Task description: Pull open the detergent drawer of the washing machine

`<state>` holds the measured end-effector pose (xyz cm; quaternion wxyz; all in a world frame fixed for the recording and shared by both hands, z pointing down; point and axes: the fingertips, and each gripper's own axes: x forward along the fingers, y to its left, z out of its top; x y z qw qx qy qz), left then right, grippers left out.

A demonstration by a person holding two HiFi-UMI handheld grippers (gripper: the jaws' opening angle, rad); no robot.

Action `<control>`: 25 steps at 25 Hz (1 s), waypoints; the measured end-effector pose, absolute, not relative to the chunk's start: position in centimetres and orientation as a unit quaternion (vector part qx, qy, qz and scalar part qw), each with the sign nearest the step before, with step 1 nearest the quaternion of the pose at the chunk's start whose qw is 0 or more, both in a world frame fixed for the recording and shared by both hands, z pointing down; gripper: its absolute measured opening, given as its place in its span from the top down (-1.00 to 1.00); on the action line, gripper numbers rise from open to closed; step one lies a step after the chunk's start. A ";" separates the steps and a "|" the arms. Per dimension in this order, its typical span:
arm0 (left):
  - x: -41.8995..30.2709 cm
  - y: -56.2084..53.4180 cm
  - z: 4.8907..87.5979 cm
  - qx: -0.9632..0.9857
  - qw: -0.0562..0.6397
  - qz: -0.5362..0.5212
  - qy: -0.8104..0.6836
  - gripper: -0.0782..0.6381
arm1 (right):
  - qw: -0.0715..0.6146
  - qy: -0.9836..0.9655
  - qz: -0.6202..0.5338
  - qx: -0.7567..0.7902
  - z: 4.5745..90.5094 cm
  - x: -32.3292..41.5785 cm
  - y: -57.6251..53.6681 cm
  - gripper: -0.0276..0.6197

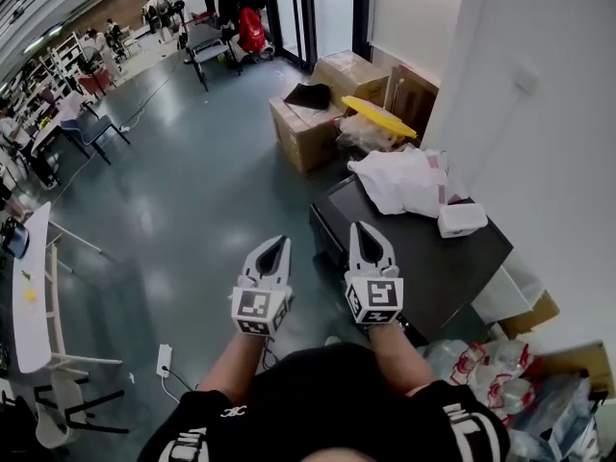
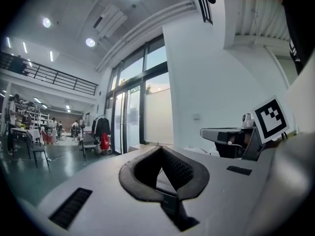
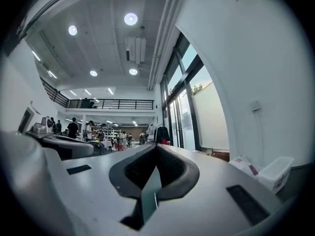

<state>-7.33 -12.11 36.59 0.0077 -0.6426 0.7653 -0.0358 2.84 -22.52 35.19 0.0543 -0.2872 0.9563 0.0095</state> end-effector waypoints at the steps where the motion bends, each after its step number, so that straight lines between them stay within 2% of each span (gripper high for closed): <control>1: -7.8 -12.9 36.8 -0.643 0.008 -0.037 0.765 0.78 | 0.053 0.956 0.011 -0.288 35.2 2.5 -23.3 0.91; 14: -13.4 -18.1 37.7 -0.662 -0.019 -0.018 0.749 0.78 | 0.031 0.946 0.023 -0.322 35.1 -1.5 -28.3 0.91; 25: -14.0 -23.2 39.3 -0.704 -0.040 -0.015 0.709 0.78 | 0.013 0.922 0.017 -0.387 36.9 -0.4 -31.0 0.91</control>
